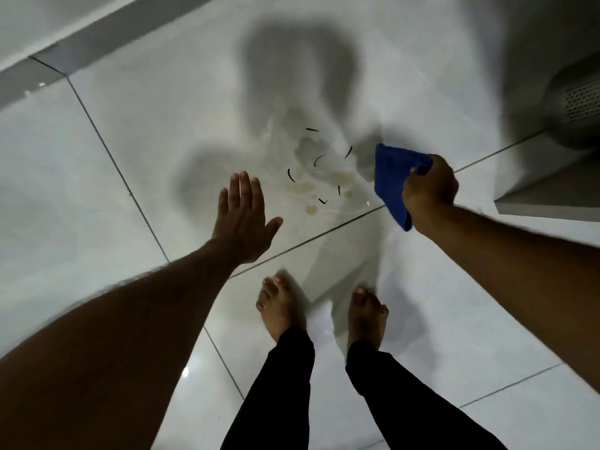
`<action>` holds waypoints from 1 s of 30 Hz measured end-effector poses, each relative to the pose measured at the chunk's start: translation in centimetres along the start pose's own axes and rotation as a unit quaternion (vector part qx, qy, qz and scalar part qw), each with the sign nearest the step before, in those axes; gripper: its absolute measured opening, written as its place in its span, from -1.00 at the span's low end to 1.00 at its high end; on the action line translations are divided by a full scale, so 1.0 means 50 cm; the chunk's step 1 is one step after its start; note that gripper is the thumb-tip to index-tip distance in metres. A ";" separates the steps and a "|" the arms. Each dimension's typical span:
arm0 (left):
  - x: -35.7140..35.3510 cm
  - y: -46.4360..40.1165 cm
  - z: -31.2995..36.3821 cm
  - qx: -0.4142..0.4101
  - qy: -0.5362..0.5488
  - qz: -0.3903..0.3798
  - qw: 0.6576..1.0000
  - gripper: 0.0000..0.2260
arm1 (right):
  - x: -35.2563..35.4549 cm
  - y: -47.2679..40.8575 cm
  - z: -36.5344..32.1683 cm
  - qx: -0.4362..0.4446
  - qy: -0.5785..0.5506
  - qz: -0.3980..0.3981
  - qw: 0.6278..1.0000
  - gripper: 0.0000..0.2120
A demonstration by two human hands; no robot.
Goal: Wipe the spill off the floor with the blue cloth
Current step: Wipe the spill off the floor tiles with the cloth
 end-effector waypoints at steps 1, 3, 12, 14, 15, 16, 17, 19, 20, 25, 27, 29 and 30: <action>-0.005 -0.010 -0.009 -0.003 0.001 -0.002 1.000 -0.22 | 0.003 -0.001 -0.002 0.008 -0.007 0.038 0.999 -0.66; -0.013 -0.036 -0.029 0.000 0.000 0.000 1.000 -0.19 | 0.004 -0.001 -0.002 0.061 -0.003 0.100 0.993 -0.60; -0.154 -0.193 -0.116 0.022 -0.002 -0.092 0.996 -0.17 | -0.184 -0.075 0.157 0.137 0.236 -0.269 0.924 -0.52; -0.175 -0.201 -0.122 0.031 0.023 -0.123 0.992 -0.14 | -0.205 -0.075 0.183 0.131 0.223 -0.364 0.895 -0.65; -0.183 -0.202 -0.123 0.032 0.034 -0.130 0.990 -0.11 | -0.207 -0.077 0.188 0.138 0.212 -0.353 0.901 -0.61; -0.188 -0.202 -0.123 0.030 0.040 -0.129 0.990 -0.07 | -0.203 -0.083 0.187 0.144 0.209 -0.309 0.916 -0.51; -0.192 -0.202 -0.122 0.027 0.042 -0.126 0.991 -0.03 | -0.199 -0.094 0.180 0.147 0.219 -0.237 0.935 -0.44; -0.199 -0.202 -0.120 0.020 0.039 -0.122 0.991 0.06 | -0.200 -0.135 0.164 0.154 0.227 -0.095 0.957 -0.49; -0.203 -0.202 -0.120 0.018 0.036 -0.120 0.992 0.10 | -0.209 -0.159 0.150 0.146 0.223 -0.071 0.961 -0.50; -0.236 -0.200 -0.141 -0.016 0.004 -0.055 0.998 0.13 | -0.350 -0.169 0.138 0.068 0.279 -0.120 0.950 -0.24; -0.235 -0.202 -0.144 -0.025 -0.005 -0.042 0.999 0.14 | -0.376 -0.108 0.198 0.191 0.339 -0.109 0.915 -0.26; -0.225 -0.205 -0.136 -0.023 -0.001 -0.048 0.999 0.16 | -0.354 -0.052 0.278 0.297 0.396 -0.159 0.855 -0.26; -0.220 -0.207 -0.131 -0.021 0.000 -0.051 0.998 0.18 | -0.330 -0.044 0.314 0.313 0.428 -0.176 0.829 -0.22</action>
Point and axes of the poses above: each hand's wrist, its own y-axis away from the middle knuckle, its own x-axis out of the back of the hand, z = x × y, the point moved 1 cm from there along -y, towards the middle knuckle, and after that the axes turned 7 degrees about -z, right-handed, at the moved point
